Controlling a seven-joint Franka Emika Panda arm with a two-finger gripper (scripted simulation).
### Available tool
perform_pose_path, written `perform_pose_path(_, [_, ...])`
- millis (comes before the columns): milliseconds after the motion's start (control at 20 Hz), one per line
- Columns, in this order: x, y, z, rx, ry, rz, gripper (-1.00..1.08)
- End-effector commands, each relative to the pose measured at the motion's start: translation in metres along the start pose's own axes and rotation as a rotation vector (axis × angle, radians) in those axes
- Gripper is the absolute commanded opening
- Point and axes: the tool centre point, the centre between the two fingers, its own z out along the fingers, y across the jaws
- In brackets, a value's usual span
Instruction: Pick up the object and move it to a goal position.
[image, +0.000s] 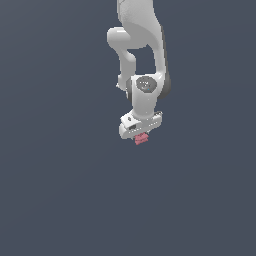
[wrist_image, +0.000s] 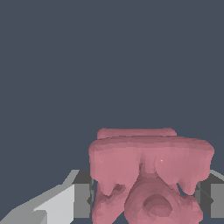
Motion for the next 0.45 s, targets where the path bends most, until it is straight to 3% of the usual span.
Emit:
perform_pose_path(0, [0.002, -0.008, -0.013, 0.000, 0.000, 0.000, -1.00])
perform_pose_path(400, [0.007, -0.017, -0.030, 0.000, -0.001, 0.000, -1.00])
